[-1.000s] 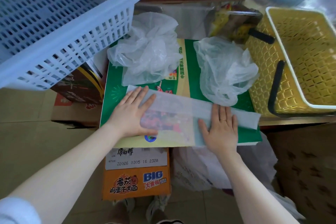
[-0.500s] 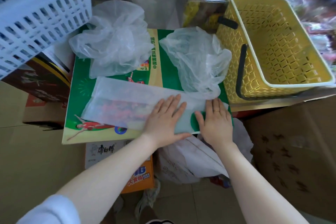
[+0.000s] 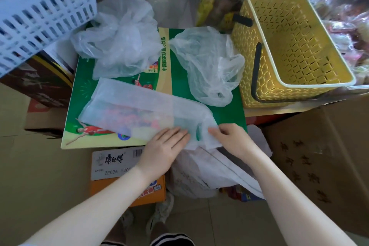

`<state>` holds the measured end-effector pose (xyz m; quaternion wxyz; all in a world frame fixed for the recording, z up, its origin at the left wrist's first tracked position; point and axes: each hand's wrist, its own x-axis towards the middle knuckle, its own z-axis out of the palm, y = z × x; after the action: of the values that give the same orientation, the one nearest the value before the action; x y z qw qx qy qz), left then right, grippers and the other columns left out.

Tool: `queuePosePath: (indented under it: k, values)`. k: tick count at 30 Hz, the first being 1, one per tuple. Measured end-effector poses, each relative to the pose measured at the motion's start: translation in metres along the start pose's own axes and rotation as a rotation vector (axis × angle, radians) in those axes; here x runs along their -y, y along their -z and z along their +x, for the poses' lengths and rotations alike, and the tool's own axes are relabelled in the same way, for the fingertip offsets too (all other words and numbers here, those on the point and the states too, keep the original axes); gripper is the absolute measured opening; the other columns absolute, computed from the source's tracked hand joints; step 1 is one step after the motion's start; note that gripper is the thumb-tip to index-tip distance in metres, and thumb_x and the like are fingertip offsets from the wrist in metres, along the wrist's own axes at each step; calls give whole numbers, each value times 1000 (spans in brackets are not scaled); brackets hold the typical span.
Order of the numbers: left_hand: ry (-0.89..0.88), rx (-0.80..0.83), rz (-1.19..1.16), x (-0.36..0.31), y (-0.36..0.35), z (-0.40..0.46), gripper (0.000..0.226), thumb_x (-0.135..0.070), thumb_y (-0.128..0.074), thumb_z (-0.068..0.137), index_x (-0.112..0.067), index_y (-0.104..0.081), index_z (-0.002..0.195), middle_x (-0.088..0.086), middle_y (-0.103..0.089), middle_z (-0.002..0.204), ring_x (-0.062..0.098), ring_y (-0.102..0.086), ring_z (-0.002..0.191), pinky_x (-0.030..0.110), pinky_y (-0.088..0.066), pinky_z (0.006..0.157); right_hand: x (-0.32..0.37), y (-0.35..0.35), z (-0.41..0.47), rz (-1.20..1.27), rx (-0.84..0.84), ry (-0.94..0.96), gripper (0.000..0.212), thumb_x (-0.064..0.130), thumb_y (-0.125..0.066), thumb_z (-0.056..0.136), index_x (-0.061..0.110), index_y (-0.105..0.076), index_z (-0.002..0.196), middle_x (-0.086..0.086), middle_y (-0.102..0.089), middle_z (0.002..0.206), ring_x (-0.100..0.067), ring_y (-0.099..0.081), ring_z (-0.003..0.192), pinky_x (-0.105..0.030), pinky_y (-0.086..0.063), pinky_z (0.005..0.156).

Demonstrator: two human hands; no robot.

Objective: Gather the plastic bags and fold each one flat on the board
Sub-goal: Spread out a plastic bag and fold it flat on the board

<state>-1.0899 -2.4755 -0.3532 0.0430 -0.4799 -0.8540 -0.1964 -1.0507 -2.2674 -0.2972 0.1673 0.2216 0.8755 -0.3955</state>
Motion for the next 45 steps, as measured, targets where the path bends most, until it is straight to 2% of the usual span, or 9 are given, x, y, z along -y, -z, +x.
queuePosePath:
  k: [7,11,15,20,30,35,38,40,45]
  values:
    - [631,-144,-906,10,55,-43,40,-48,-31,93,-29,-58,115,-29,-62,110,-9,-52,108,11,-40,92,16,15,-13,1093,315,108,47,36,-69,70,8,-57,106,-8,-69,93,-25,-64,84,-30,-55,68]
    - [1079,-423,-1229,24,70,-56,46,-38,-41,89,-16,-50,129,-10,-54,129,5,-46,122,23,-32,103,44,-9,5,712,317,269,57,9,-63,73,26,-48,124,4,-64,112,-15,-61,103,-28,-51,84]
    - [1296,-506,-1334,29,75,-65,44,-28,-42,96,-17,-37,138,-15,-41,130,6,-39,122,27,-29,105,90,-42,22,418,419,407,69,40,-66,74,31,-38,137,13,-50,135,-4,-46,125,-23,-41,100]
    - [1234,-356,-1058,35,80,-78,32,-34,-49,92,-30,-48,124,-10,-57,120,5,-54,108,12,-45,72,140,-88,45,216,98,421,19,34,-49,89,19,-56,81,6,-54,71,-11,-47,66,-25,-35,58]
    - [1121,-118,-485,60,83,-82,16,-26,-59,87,-14,-54,96,-11,-49,66,3,-45,56,10,-29,43,158,-131,63,-496,-117,170,28,29,-30,98,7,-46,91,-11,-55,83,-29,-50,74,-32,-37,60]
    - [779,-77,80,73,102,-70,41,-16,-45,72,-7,-48,111,10,-60,86,21,-56,67,24,-38,50,165,-137,56,-566,-191,133,34,29,-30,98,4,-46,114,-15,-63,100,-33,-59,90,-31,-33,61]
    - [559,-48,119,87,97,-39,55,-21,-30,76,-2,-50,123,20,-57,120,36,-56,105,41,-49,83,166,-141,55,-551,-229,104,32,30,-30,98,6,-46,113,-16,-63,101,-33,-60,91,-31,-34,60]
    - [475,112,147,101,88,-25,58,-29,-23,88,-4,-37,138,18,-36,145,32,-32,134,44,-23,110,165,-143,54,-563,-257,85,32,30,-30,99,7,-46,113,-15,-64,102,-32,-61,94,-30,-33,60]
    - [467,390,193,142,74,-39,89,-69,10,74,-18,5,147,6,11,155,19,14,142,34,15,111,154,-146,53,-586,-302,89,32,34,-33,99,7,-44,112,-14,-65,100,-32,-60,96,-33,-36,62]
